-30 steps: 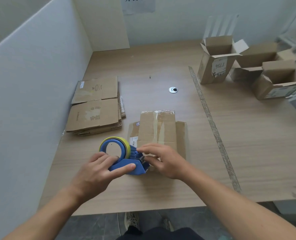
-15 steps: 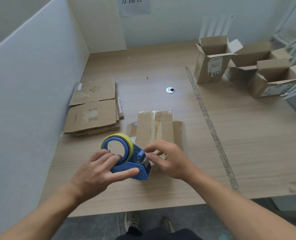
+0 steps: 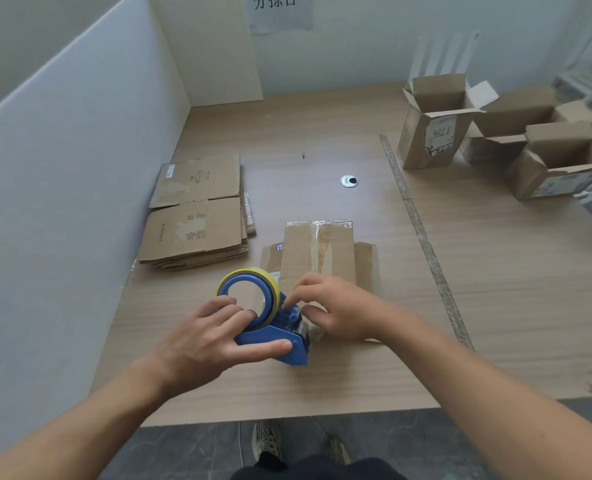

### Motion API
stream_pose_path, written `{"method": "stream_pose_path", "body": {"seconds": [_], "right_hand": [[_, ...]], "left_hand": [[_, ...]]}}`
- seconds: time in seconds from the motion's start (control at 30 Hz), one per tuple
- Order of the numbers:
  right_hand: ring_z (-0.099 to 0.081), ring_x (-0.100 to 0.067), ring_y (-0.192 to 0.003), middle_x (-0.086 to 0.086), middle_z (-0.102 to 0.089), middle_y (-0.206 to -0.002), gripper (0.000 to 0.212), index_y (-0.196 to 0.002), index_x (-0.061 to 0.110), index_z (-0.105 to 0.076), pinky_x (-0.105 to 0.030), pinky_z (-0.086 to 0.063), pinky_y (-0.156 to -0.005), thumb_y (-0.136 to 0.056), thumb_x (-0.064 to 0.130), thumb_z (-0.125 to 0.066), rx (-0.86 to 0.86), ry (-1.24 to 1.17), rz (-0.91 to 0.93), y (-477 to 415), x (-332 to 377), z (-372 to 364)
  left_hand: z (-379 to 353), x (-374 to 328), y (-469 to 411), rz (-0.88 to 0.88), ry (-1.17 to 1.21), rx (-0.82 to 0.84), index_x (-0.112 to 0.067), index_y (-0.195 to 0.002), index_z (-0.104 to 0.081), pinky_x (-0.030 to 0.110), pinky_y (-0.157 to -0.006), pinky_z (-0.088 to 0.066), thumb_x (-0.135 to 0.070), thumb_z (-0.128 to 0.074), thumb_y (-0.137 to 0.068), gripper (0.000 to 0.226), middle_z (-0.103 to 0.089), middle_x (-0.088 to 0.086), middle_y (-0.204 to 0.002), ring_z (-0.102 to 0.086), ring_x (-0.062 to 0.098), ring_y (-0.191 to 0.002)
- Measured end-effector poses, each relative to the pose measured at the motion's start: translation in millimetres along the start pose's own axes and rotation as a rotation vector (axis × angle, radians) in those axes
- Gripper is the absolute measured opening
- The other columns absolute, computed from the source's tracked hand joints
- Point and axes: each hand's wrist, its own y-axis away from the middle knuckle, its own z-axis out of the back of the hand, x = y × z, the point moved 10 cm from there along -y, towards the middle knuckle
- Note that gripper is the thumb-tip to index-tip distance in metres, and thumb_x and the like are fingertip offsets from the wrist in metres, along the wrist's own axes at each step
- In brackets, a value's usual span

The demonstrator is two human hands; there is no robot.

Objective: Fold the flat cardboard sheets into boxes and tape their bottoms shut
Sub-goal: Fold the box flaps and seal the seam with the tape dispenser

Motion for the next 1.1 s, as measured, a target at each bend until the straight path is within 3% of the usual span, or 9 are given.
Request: {"method": "stream_pose_path", "body": {"seconds": [0.17, 0.33, 0.53, 0.8, 0.87, 1.0, 1.1], "right_hand": [[-0.045, -0.01, -0.104, 0.007, -0.05, -0.116, 0.017, -0.112, 0.023, -0.065, -0.028, -0.04, -0.094, -0.099, 0.02, -0.055, 0.057, 0.125, 0.075, 0.9, 7.3, -2.3], [-0.05, -0.015, -0.097, 0.003, -0.056, -0.111, 0.008, -0.099, 0.017, -0.067, -0.036, -0.046, -0.087, -0.097, 0.019, -0.06, 0.105, 0.216, 0.158, 0.3, 20.1, -0.9], [-0.053, -0.012, -0.089, 0.003, -0.058, -0.103, 0.01, -0.097, 0.017, -0.075, -0.027, -0.044, -0.081, -0.093, 0.016, -0.066, -0.005, 0.041, 0.195, 4.1, 36.4, 8.2], [-0.055, -0.018, -0.08, 0.002, -0.056, -0.093, 0.006, -0.091, 0.017, -0.071, -0.041, -0.05, -0.069, -0.091, 0.021, -0.066, -0.172, 0.066, 0.281, 18.5, 28.3, 5.1], [-0.055, -0.017, -0.079, 0.005, -0.055, -0.093, 0.005, -0.093, 0.019, -0.071, -0.036, -0.05, -0.068, -0.092, 0.021, -0.067, -0.21, 0.024, 0.253, 23.4, 17.6, 5.0], [-0.052, -0.004, -0.077, 0.009, -0.052, -0.091, 0.003, -0.093, 0.018, -0.07, -0.013, -0.041, -0.068, -0.092, 0.019, -0.067, -0.299, -0.058, 0.198, 32.3, 2.6, 3.9], [-0.049, -0.001, -0.072, 0.016, -0.051, -0.084, 0.009, -0.083, 0.024, -0.063, -0.009, -0.038, -0.065, -0.09, 0.02, -0.066, -0.381, -0.134, 0.104, 33.8, -6.5, 8.8]], "left_hand": [[2.5, -4.2, 1.3, -0.023, 0.007, 0.0, -0.04, -0.147, -0.036, 0.036, -0.091, -0.041, 0.01, -0.029, -0.095, 0.073, -0.064, 0.006, -0.092, -0.057, 0.023, -0.073], [-3.8, -7.7, 4.1, -0.03, 0.024, 0.018, -0.041, -0.146, -0.038, 0.036, -0.092, -0.043, 0.01, -0.026, -0.094, 0.074, -0.064, 0.005, -0.094, -0.059, 0.022, -0.075], [-8.3, -4.2, 5.8, -0.022, 0.036, 0.044, -0.039, -0.147, -0.035, 0.035, -0.09, -0.041, 0.005, -0.022, -0.097, 0.068, -0.063, 0.004, -0.095, -0.054, 0.021, -0.073], [-13.2, 6.4, 12.8, 0.025, 0.082, 0.052, -0.041, -0.155, -0.021, 0.035, -0.09, -0.041, 0.005, -0.045, -0.089, 0.084, -0.062, 0.004, -0.096, -0.056, 0.021, -0.073], [-12.1, 11.1, 14.7, 0.045, 0.1, 0.043, -0.042, -0.155, -0.02, 0.036, -0.089, -0.043, 0.004, -0.046, -0.09, 0.084, -0.062, 0.005, -0.097, -0.056, 0.022, -0.074], [-9.7, 14.6, 12.0, 0.074, 0.118, 0.024, -0.041, -0.151, -0.032, 0.036, -0.088, -0.044, 0.005, -0.043, -0.09, 0.077, -0.063, 0.006, -0.097, -0.055, 0.022, -0.074], [-11.9, 21.0, 9.8, 0.113, 0.143, 0.025, -0.039, -0.146, -0.038, 0.036, -0.089, -0.042, 0.004, -0.045, -0.089, 0.072, -0.064, 0.007, -0.097, -0.057, 0.024, -0.074]]}}
